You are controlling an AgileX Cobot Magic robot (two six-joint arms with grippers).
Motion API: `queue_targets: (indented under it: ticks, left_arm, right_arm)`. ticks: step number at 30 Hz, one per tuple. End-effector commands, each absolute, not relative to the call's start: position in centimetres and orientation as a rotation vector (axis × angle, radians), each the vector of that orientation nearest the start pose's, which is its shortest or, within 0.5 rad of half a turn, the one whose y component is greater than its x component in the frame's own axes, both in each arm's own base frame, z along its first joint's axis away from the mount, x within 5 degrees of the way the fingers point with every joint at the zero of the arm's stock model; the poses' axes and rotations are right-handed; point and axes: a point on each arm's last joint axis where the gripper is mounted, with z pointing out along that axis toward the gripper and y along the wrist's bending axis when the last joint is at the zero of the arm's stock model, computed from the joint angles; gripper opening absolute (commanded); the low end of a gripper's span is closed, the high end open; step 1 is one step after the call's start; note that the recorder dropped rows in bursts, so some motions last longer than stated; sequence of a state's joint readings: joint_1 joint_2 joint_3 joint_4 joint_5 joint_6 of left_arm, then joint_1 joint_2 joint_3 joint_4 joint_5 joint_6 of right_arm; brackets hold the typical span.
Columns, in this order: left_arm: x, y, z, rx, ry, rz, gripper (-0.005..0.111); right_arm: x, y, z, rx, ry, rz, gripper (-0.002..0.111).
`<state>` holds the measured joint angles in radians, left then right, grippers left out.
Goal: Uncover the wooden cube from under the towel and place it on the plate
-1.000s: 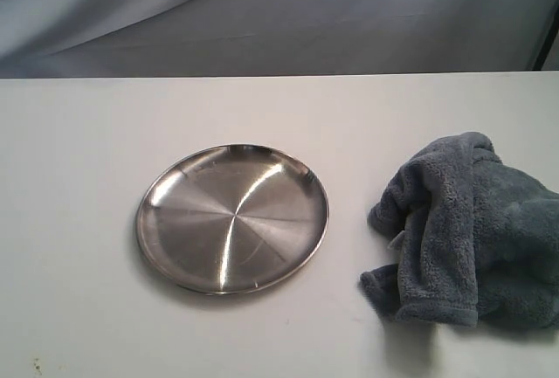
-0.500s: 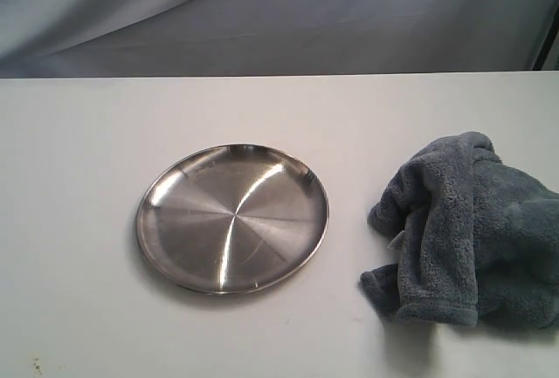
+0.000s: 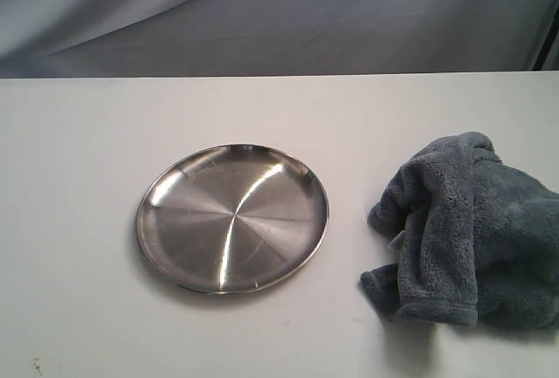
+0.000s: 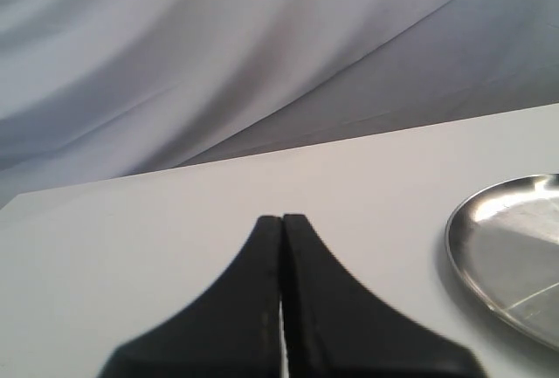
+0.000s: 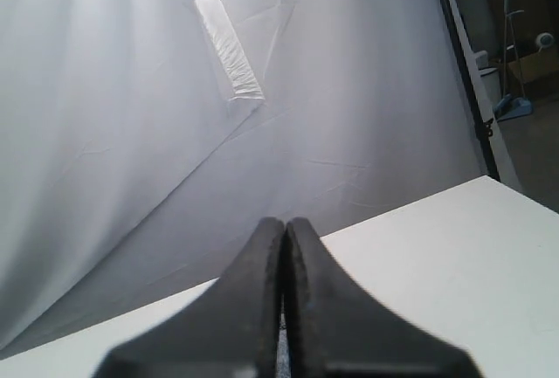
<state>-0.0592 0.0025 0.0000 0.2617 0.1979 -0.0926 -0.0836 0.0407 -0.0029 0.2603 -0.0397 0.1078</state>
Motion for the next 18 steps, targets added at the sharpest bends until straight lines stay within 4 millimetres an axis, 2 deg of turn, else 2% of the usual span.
queue_targets:
  ticks: [1, 5, 7, 9, 10, 13, 14, 18]
  left_arm:
    - [5.6, 0.1, 19.7, 0.142, 1.66, 0.113, 0.0]
    - [5.6, 0.1, 19.7, 0.142, 1.66, 0.113, 0.0]
    - [5.6, 0.1, 19.7, 0.142, 1.66, 0.113, 0.0]
    - [5.6, 0.1, 19.7, 0.142, 1.66, 0.113, 0.0]
    - [5.6, 0.1, 19.7, 0.142, 1.66, 0.113, 0.0]
    - [5.6, 0.1, 19.7, 0.142, 1.66, 0.113, 0.0]
    - [5.6, 0.1, 19.7, 0.142, 1.66, 0.113, 0.0]
    - [5.6, 0.1, 19.7, 0.142, 1.66, 0.113, 0.0]
  right_arm:
    - [5.9, -0.7, 21.4, 0.426, 1.429, 0.298, 0.0]
    - [5.9, -0.5, 21.6, 0.403, 1.423, 0.315, 0.0]
    - [5.6, -0.3, 23.5, 0.353, 1.37, 0.364, 0.0]
    - [5.0, 0.1, 26.2, 0.268, 1.306, 0.409, 0.0]
    - [4.3, 0.3, 28.4, 0.189, 1.256, 0.416, 0.0]
    - [3.9, 0.7, 31.3, 0.071, 1.237, 0.416, 0.0]
    - [4.6, 1.0, 32.1, 0.012, 1.288, 0.385, 0.0]
    - [7.9, 2.2, 33.2, -0.069, 1.503, 0.352, 0.0]
